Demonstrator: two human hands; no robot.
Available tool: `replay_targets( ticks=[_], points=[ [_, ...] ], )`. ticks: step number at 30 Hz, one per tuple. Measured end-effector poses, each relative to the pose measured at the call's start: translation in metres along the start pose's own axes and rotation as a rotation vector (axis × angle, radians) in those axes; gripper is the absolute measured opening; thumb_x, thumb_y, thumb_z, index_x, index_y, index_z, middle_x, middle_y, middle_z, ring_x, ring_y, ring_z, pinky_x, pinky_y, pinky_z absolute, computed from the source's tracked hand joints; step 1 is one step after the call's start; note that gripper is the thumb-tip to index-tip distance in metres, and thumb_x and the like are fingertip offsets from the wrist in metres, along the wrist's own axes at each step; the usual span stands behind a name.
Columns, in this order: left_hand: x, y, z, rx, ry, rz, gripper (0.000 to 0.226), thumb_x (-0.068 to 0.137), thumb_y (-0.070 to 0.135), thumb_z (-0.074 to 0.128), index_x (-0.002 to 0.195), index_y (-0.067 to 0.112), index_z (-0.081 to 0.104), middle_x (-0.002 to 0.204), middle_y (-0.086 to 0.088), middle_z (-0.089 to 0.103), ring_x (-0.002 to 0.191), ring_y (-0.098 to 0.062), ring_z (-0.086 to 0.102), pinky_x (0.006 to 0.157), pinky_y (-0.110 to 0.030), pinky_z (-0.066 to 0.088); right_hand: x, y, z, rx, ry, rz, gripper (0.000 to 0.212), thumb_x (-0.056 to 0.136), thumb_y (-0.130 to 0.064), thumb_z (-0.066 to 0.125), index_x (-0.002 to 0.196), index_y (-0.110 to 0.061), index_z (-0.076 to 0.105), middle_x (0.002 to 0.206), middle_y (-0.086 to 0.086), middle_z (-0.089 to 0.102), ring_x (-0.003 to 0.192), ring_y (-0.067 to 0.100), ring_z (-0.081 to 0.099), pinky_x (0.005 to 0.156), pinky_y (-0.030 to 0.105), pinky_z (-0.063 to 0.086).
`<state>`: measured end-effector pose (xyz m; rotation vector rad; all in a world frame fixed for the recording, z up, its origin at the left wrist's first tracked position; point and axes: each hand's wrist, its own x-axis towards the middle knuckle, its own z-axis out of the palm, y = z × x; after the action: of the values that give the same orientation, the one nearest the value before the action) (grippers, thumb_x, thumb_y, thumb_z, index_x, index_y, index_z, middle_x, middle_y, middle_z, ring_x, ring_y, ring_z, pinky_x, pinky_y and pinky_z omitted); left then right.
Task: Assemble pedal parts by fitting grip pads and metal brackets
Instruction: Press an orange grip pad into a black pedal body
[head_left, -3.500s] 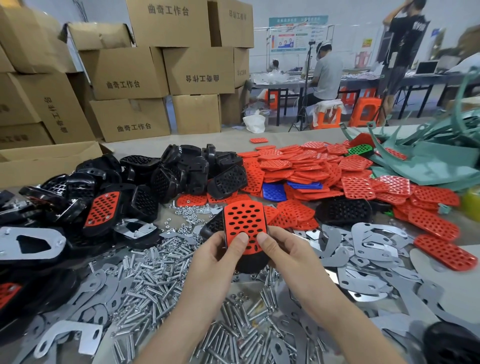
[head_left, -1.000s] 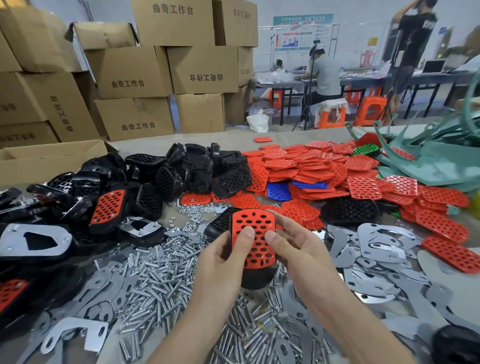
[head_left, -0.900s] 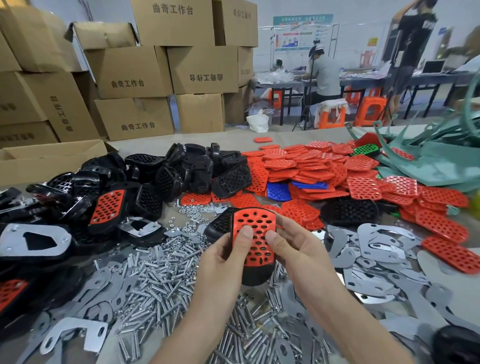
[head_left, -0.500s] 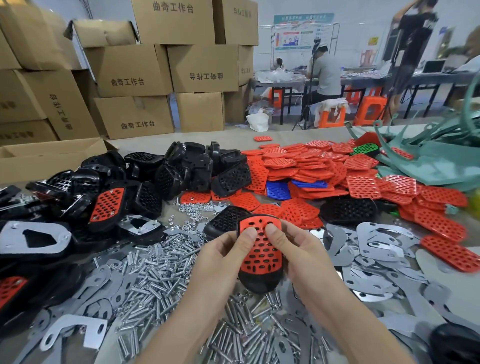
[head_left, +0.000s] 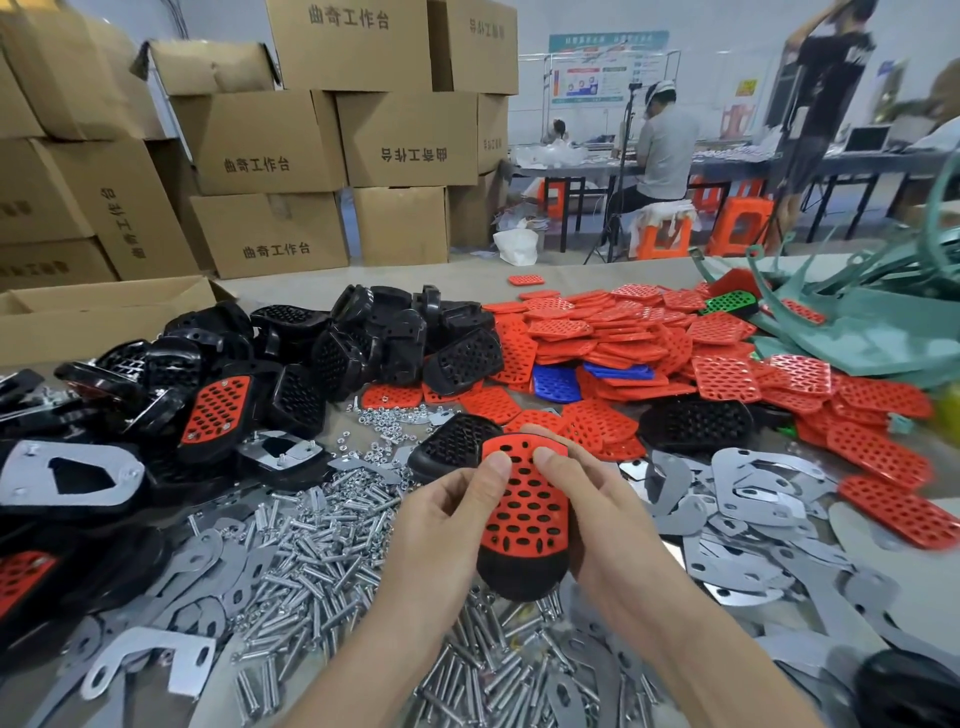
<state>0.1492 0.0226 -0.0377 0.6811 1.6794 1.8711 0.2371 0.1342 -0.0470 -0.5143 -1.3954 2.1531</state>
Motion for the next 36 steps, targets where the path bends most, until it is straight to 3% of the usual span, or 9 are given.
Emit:
replay_targets(
  ticks=[4,6,8,13,16,21,26,29,36],
  points=[
    [-0.006,0.000,0.006,0.074,0.006,0.046,0.044,0.084,0.060,0.057,0.090,0.021,0.077,0.086,0.002,0.078,0.076,-0.008,0.074,0.058,-0.013,0.052,-0.001,-0.006,0.000,-0.124,0.041,-0.029,0.036,0.081,-0.052,0.082,0.110,-0.031,0.078,0.112,0.005,0.079,0.101,0.019,0.076,0.087,0.040,0.062],
    [-0.009,0.000,0.008,0.046,-0.007,0.023,0.043,0.089,0.060,0.051,0.097,0.025,0.076,0.089,0.002,0.078,0.079,-0.009,0.075,0.059,-0.015,0.054,-0.003,-0.010,0.000,-0.084,0.040,0.022,0.051,0.075,-0.060,0.074,0.109,-0.023,0.079,0.109,0.009,0.079,0.093,0.021,0.077,0.074,0.035,0.063],
    [-0.010,0.000,0.008,0.035,-0.012,0.010,0.049,0.086,0.064,0.050,0.099,0.024,0.076,0.090,0.002,0.079,0.080,-0.010,0.075,0.060,-0.015,0.054,-0.005,-0.013,-0.001,-0.014,0.005,0.102,0.053,0.079,-0.058,0.068,0.110,-0.016,0.080,0.109,0.013,0.078,0.093,0.027,0.077,0.070,0.033,0.063],
    [-0.006,0.004,0.002,0.041,0.025,-0.004,0.056,0.074,0.071,0.057,0.086,0.020,0.077,0.082,-0.006,0.078,0.073,-0.020,0.075,0.058,-0.026,0.056,-0.006,-0.016,-0.005,0.003,-0.108,0.176,0.065,0.075,-0.050,0.073,0.115,0.001,0.074,0.121,0.029,0.070,0.096,0.031,0.072,0.093,0.049,0.059],
    [-0.006,0.004,0.000,0.049,0.027,-0.006,0.054,0.071,0.074,0.058,0.083,0.025,0.076,0.081,-0.008,0.077,0.072,-0.024,0.075,0.059,-0.031,0.059,-0.005,-0.015,-0.004,0.038,-0.105,0.169,0.071,0.072,-0.047,0.075,0.115,0.009,0.069,0.109,0.027,0.073,0.087,0.028,0.072,0.084,0.039,0.062],
    [-0.005,0.006,0.000,0.009,0.008,-0.007,0.049,0.069,0.067,0.066,0.085,0.023,0.077,0.080,-0.009,0.077,0.067,-0.018,0.072,0.055,-0.025,0.055,-0.005,-0.012,-0.004,0.094,-0.114,0.173,0.053,0.073,-0.050,0.075,0.100,-0.004,0.080,0.100,0.020,0.072,0.083,0.024,0.073,0.076,0.034,0.063],
    [-0.004,0.007,0.002,-0.040,0.061,-0.013,0.045,0.068,0.065,0.066,0.084,0.025,0.077,0.077,-0.006,0.077,0.063,-0.016,0.072,0.052,-0.024,0.054,-0.004,-0.008,0.002,0.020,-0.127,0.073,0.064,0.070,-0.069,0.081,0.110,-0.019,0.082,0.115,0.013,0.077,0.101,0.021,0.075,0.083,0.027,0.059],
    [-0.004,0.006,0.002,-0.064,0.141,-0.004,0.042,0.069,0.065,0.065,0.080,0.025,0.076,0.073,-0.006,0.075,0.059,-0.016,0.070,0.048,-0.025,0.052,-0.005,-0.002,0.006,-0.126,-0.134,-0.045,0.056,0.070,-0.065,0.085,0.113,-0.030,0.080,0.114,0.003,0.079,0.104,0.015,0.074,0.088,0.023,0.057],
    [-0.006,0.005,0.003,-0.035,0.160,0.028,0.046,0.071,0.066,0.064,0.080,0.022,0.075,0.072,-0.009,0.074,0.060,-0.021,0.068,0.056,-0.039,0.056,-0.005,0.004,0.003,-0.260,-0.126,-0.157,0.051,0.086,-0.066,0.070,0.126,-0.033,0.073,0.120,0.000,0.077,0.115,0.017,0.072,0.103,0.035,0.055]
  ],
)
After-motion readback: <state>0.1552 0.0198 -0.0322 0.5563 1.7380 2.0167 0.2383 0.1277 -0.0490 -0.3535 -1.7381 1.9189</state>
